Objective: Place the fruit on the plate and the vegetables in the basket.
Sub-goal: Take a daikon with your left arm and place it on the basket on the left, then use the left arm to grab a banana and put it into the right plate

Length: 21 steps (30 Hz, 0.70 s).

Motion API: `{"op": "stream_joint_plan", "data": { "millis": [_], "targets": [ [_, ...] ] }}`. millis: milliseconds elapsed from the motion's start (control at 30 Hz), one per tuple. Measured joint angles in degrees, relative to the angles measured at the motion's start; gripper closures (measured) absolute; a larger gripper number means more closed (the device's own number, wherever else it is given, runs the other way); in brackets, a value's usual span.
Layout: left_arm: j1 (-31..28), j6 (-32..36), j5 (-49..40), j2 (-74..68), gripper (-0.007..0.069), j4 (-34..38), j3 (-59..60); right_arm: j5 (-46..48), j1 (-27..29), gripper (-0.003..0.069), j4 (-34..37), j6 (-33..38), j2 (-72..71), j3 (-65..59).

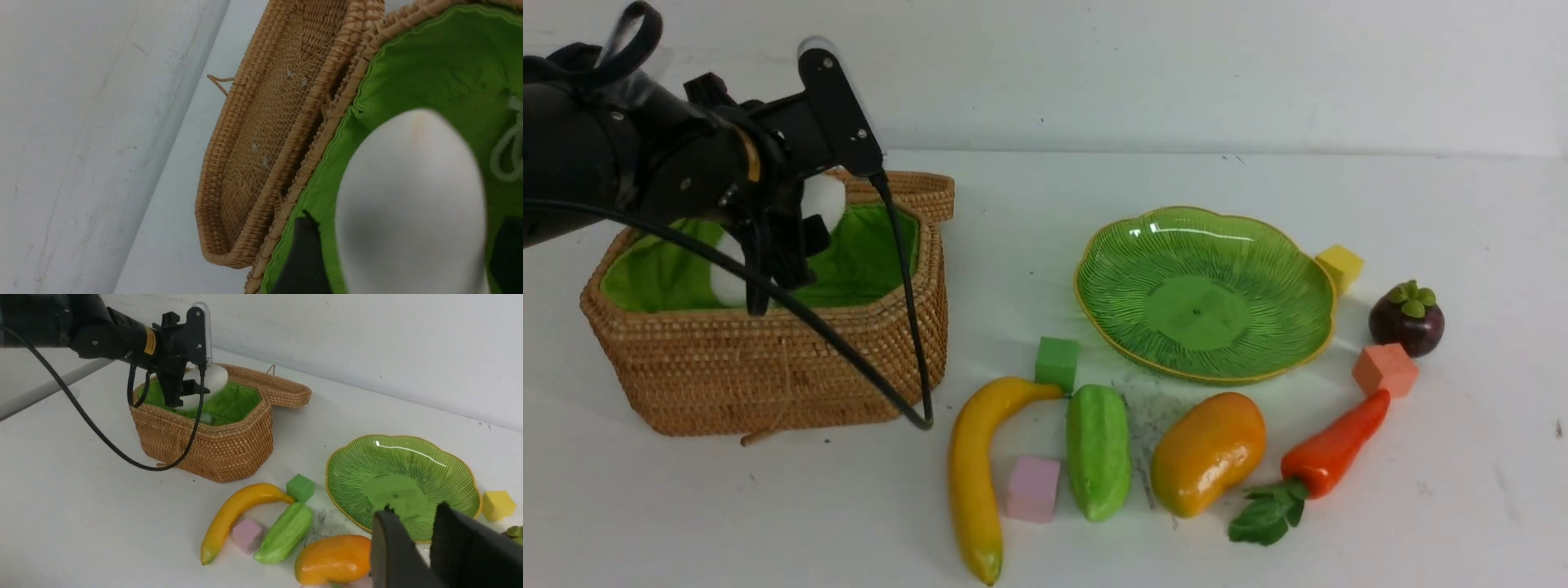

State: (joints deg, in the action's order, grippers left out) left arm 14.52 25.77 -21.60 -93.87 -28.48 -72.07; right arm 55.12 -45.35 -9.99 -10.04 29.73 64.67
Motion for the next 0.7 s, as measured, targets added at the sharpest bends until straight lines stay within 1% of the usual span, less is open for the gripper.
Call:
{"op": "stream_joint_plan", "data": {
  "millis": [100, 200, 300, 333, 400, 467, 500, 600, 633, 667, 700],
  "targets": [
    [0.00, -0.11, 0.06, 0.79, 0.0036, -0.19, 0.00, 0.00, 0.00, 0.0492, 0.00, -0.07, 0.00, 0.00],
    [0.11, -1.52, -0.55, 2.00, 0.0047, 0.64, 0.00, 0.00, 0.00, 0.0493, 0.00, -0.14, 0.00, 0.00],
    [1.59, -8.58, -3.01, 4.74, 0.0113, 6.33, 0.00, 0.40, 0.00, 0.0491, 0.00, -0.21, 0.00, 0.00],
    [2.41, -11.36, -4.11, 5.69, 0.0152, 9.15, 0.00, 0.88, 0.00, 0.0490, 0.05, -0.25, 0.00, 0.00],
    [5.30, -19.06, -8.02, 8.04, 0.0246, 14.88, 0.00, 2.27, 0.00, 0.0489, 0.36, -0.41, 0.00, 0.00],
    [9.30, -29.10, -14.07, 10.68, 0.0381, 21.04, -0.11, 4.44, 0.00, 0.0489, 0.98, -0.41, 0.00, 0.00],
    [11.61, -34.58, -17.86, 12.00, 0.0468, 23.77, -0.22, 5.91, 0.00, 0.0489, 1.55, -0.41, 0.00, 0.00],
    [19.01, -44.16, -29.29, 13.12, 0.0628, 27.23, 0.01, 8.91, 0.00, 0.0486, 2.13, -0.41, 0.00, 0.00],
    [20.42, -46.24, -30.87, 13.03, 0.0638, 27.76, 0.32, 9.45, 0.00, 0.0484, 2.26, -0.41, 0.00, 0.00],
    [23.32, -48.89, -33.05, 12.56, 0.0638, 28.04, 1.56, 10.50, 0.00, 0.0483, 2.48, -0.41, 0.00, 0.00],
    [24.72, -50.42, -33.34, 11.92, 0.0638, 28.04, 2.36, 11.02, 0.00, 0.0482, 2.67, -0.41, 0.00, 0.00]
  ]
}}
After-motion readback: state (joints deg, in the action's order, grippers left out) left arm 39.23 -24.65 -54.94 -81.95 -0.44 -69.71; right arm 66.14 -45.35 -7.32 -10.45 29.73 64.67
